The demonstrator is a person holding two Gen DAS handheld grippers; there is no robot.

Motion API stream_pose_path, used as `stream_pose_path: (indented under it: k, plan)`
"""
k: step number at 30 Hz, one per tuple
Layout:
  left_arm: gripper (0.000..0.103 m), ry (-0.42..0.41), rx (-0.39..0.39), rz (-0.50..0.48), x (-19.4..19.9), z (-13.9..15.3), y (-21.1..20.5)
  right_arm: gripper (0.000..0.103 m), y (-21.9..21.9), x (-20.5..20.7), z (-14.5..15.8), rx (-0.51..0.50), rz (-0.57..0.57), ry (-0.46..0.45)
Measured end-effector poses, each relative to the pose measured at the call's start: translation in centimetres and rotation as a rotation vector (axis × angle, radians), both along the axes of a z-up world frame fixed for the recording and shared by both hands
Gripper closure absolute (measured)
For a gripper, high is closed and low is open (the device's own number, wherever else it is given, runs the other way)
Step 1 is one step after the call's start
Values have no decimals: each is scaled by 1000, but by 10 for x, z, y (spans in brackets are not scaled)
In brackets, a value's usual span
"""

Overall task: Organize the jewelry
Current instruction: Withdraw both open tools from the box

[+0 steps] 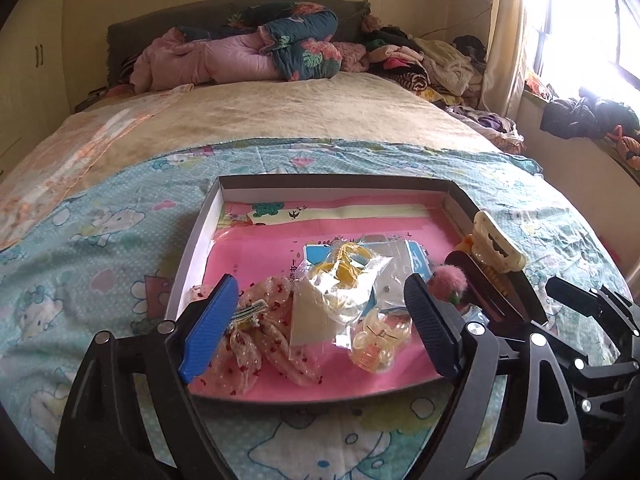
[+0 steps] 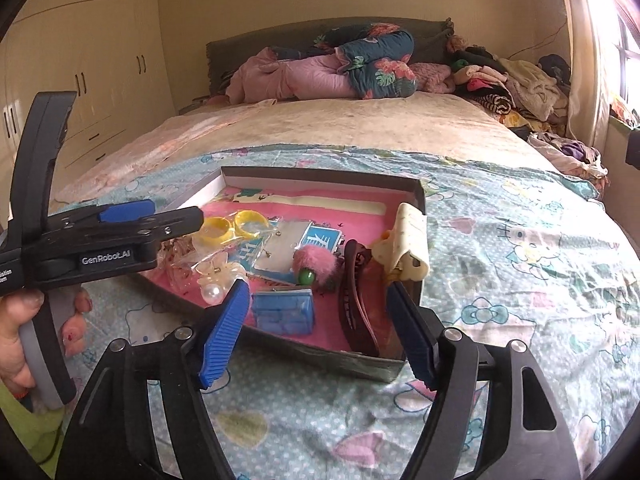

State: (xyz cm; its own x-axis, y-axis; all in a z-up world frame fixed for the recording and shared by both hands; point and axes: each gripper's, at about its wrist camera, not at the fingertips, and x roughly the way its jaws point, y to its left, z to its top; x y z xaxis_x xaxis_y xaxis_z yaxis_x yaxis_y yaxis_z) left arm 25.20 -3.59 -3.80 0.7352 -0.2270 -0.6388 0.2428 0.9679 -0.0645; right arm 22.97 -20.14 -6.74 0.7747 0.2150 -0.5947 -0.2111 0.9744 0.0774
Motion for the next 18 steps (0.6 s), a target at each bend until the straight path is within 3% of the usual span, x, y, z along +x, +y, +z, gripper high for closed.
stream_pose_path:
  k: [9, 18]
  plan:
    - [12, -81, -25, 12, -52, 21, 4, 17, -14, -38, 11, 15, -44, -76]
    - [11, -114, -24, 40, -92, 23, 7, 9, -26, -69, 21, 35, -83, -146]
